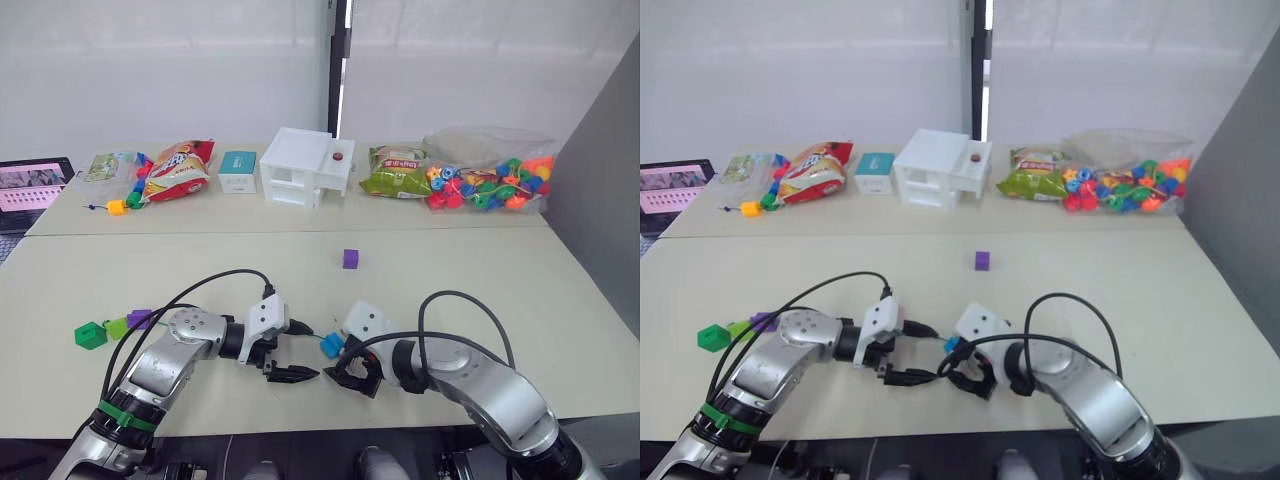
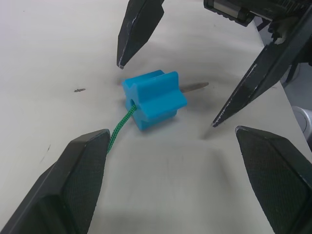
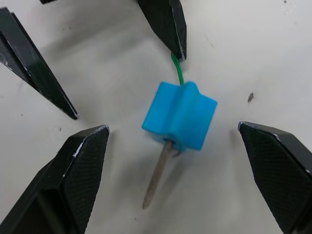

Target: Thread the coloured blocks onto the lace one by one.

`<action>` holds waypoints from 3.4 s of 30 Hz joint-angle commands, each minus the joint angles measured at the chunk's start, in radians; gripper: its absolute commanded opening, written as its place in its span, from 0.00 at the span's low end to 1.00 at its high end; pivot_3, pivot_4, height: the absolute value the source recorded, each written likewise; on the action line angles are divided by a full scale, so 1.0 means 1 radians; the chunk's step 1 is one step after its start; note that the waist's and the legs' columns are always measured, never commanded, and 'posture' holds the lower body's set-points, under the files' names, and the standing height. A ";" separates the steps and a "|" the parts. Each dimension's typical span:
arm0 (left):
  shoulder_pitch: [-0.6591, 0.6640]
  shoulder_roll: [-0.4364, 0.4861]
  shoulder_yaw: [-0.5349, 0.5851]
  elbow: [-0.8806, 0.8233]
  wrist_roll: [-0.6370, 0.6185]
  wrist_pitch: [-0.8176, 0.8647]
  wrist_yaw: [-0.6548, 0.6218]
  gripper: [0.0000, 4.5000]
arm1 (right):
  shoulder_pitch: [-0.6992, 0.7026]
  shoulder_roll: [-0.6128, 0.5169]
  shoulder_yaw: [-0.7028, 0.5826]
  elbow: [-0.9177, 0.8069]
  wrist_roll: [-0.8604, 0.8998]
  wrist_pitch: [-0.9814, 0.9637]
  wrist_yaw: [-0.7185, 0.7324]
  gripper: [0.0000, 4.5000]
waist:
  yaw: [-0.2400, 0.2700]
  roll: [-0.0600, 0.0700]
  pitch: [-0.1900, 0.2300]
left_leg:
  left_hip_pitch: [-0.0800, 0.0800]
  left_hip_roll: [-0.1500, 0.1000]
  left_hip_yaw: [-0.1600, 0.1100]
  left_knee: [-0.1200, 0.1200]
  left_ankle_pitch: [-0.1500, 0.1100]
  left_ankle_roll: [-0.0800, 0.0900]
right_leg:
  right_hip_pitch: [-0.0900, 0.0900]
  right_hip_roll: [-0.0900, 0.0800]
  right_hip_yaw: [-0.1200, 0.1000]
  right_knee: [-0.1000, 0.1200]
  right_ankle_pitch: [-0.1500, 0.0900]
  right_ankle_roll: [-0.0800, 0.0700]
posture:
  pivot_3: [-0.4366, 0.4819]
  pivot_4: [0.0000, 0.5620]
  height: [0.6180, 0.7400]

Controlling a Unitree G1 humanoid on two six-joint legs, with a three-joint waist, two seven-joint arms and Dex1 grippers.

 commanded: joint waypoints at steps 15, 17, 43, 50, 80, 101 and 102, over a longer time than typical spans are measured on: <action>-0.002 0.003 0.058 -0.050 -0.086 0.046 -0.017 0.96 | -0.018 0.038 -0.018 -0.005 0.021 -0.023 -0.047 1.00 | 0.000 0.000 0.000 | 0.000 0.000 0.000 0.000 0.000 0.000 | 0.000 0.000 0.000 0.000 0.000 0.000 | 0.48 0.27 1.00; -0.002 0.007 0.057 -0.052 -0.094 0.056 -0.023 0.96 | -0.014 0.038 -0.027 -0.009 0.025 -0.024 -0.045 1.00 | 0.000 0.000 0.000 | 0.000 0.000 0.000 0.000 0.000 0.000 | 0.000 0.000 0.000 0.000 0.000 0.000 | 0.48 0.27 1.00; -0.047 0.001 0.021 0.045 -0.003 -0.089 -0.058 0.96 | 0.078 0.004 -0.080 -0.073 0.055 -0.002 -0.073 1.00 | 0.000 0.000 0.000 | 0.000 0.000 0.000 0.000 0.000 0.000 | 0.000 0.000 0.000 0.000 0.000 0.000 | 0.48 0.27 1.00; -0.090 -0.052 -0.024 0.097 0.038 -0.161 -0.069 0.96 | 0.083 -0.001 -0.076 -0.075 0.059 -0.003 -0.076 1.00 | 0.005 0.000 0.000 | 0.000 0.000 0.000 0.000 0.000 0.000 | 0.000 0.000 0.000 0.000 0.000 0.000 | 0.48 0.27 1.00; -0.166 -0.141 -0.083 0.228 0.091 -0.241 -0.147 0.27 | 0.130 -0.174 -0.200 -0.138 0.174 0.007 0.013 1.00 | 0.003 0.000 0.000 | 0.000 0.000 0.000 0.000 0.000 0.000 | 0.001 0.000 0.000 -0.001 0.000 0.000 | 0.48 0.27 1.00; 0.099 -0.242 0.086 -0.328 0.030 0.498 0.455 0.27 | 0.085 -0.205 -0.174 -0.041 0.150 -0.076 0.022 1.00 | 0.011 0.000 0.000 | 0.000 0.000 0.000 0.001 0.000 0.000 | 0.001 0.000 0.000 -0.001 0.000 0.000 | 0.48 0.27 1.00; 0.118 -0.246 0.085 -0.350 0.020 0.531 0.471 0.27 | 0.084 -0.211 -0.172 -0.036 0.148 -0.081 0.026 1.00 | 0.011 0.000 0.000 | 0.000 0.000 0.000 0.001 0.000 0.000 | 0.001 0.000 0.000 0.000 0.000 0.000 | 0.48 0.27 1.00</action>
